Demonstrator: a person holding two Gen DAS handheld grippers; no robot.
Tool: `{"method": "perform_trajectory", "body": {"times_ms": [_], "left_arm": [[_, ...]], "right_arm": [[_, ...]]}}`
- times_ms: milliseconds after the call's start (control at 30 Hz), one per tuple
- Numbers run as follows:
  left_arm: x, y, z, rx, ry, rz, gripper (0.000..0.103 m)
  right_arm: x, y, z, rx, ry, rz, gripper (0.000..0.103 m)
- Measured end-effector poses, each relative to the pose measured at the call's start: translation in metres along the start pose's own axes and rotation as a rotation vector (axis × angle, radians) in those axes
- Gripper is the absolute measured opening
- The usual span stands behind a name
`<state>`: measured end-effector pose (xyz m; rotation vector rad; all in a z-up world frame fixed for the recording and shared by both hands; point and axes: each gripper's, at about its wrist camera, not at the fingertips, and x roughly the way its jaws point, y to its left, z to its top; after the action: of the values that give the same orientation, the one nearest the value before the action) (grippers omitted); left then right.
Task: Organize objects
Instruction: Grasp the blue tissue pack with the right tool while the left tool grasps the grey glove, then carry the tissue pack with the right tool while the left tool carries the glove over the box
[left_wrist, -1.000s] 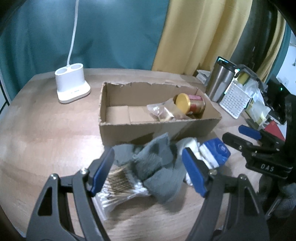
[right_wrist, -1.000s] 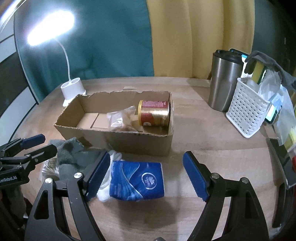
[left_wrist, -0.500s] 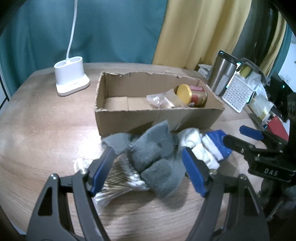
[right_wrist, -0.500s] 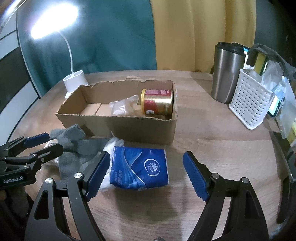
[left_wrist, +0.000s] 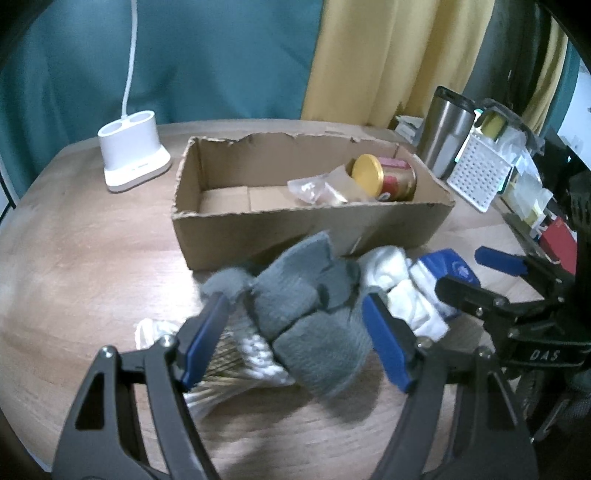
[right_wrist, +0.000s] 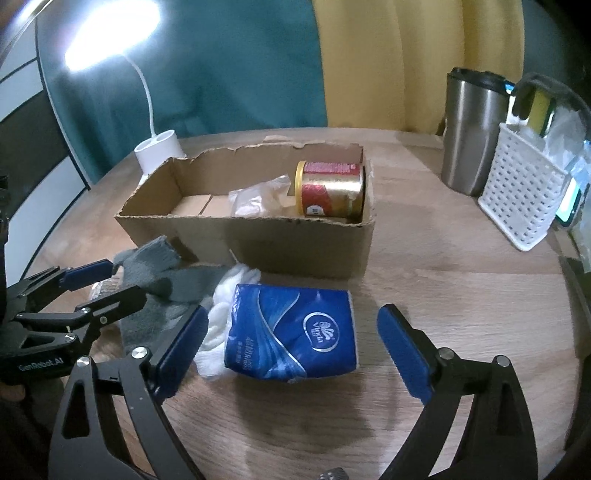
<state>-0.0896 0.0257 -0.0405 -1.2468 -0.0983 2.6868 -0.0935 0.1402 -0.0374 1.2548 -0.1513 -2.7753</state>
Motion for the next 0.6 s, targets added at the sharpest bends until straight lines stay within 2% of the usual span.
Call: {"method": "perform_trajectory", "body": {"times_ms": [33, 300, 333, 400, 433, 467, 500, 600], "left_arm": [[0.002, -0.001, 0.0, 0.004, 0.006, 0.006, 0.068], [0.011, -0.001, -0.002, 0.01, 0.031, 0.009, 0.054], [0.011, -0.002, -0.002, 0.013, 0.028, 0.007, 0.047], [0.011, -0.001, -0.002, 0.015, 0.026, 0.003, 0.039], [0.011, -0.001, -0.002, 0.014, 0.024, 0.001, 0.038], [0.011, -0.001, -0.002, 0.016, 0.022, -0.001, 0.036], [0.009, -0.002, -0.002, 0.02, 0.015, -0.003, 0.031], [0.008, -0.001, -0.002, 0.022, 0.01, -0.012, 0.029]], "right_arm": [[0.002, -0.001, 0.0, -0.003, 0.003, -0.004, 0.095], [0.016, -0.009, -0.004, -0.012, 0.048, -0.003, 0.095], [0.017, -0.009, -0.004, -0.01, 0.051, -0.004, 0.094], [0.017, -0.008, -0.005, -0.008, 0.05, -0.008, 0.089], [0.016, -0.007, -0.005, -0.012, 0.052, -0.011, 0.08], [0.016, -0.006, -0.005, -0.017, 0.05, -0.019, 0.077], [0.015, -0.006, -0.005, -0.021, 0.049, -0.02, 0.077], [0.013, -0.006, -0.005, -0.022, 0.041, -0.023, 0.076]]}}
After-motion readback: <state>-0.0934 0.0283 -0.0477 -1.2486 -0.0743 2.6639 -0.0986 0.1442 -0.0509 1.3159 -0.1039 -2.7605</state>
